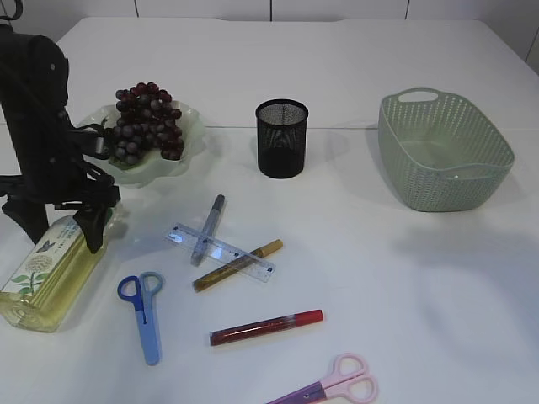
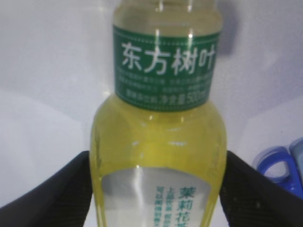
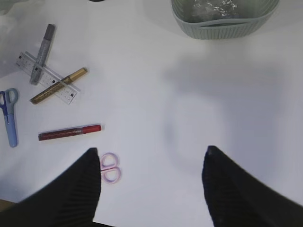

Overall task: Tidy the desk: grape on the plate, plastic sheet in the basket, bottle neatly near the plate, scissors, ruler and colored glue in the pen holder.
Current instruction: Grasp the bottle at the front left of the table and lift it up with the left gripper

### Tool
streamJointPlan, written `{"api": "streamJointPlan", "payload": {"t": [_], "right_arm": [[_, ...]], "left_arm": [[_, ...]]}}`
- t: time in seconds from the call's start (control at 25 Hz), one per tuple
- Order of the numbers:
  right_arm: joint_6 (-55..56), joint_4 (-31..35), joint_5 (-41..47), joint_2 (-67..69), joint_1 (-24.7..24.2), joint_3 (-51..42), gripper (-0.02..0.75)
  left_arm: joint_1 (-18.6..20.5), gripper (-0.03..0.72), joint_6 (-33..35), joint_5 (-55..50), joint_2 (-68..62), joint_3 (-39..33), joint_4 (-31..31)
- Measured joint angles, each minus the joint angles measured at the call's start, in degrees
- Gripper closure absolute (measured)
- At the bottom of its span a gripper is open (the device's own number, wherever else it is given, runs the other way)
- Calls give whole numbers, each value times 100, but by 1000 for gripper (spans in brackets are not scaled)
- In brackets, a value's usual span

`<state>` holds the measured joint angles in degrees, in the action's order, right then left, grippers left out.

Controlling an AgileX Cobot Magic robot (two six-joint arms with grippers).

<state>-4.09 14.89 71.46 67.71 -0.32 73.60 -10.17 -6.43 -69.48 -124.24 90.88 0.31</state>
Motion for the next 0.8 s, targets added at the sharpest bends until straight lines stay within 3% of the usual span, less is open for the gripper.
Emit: {"api": "streamJointPlan", "payload": {"t": [0.64,0.8], "right_arm": [[0,0,0,0,0,0,214],[0,0,0,0,0,0,214]], "left_arm": [[0,93,0,32,-216,27,9],[0,135,0,36,-216,27,9]]}}
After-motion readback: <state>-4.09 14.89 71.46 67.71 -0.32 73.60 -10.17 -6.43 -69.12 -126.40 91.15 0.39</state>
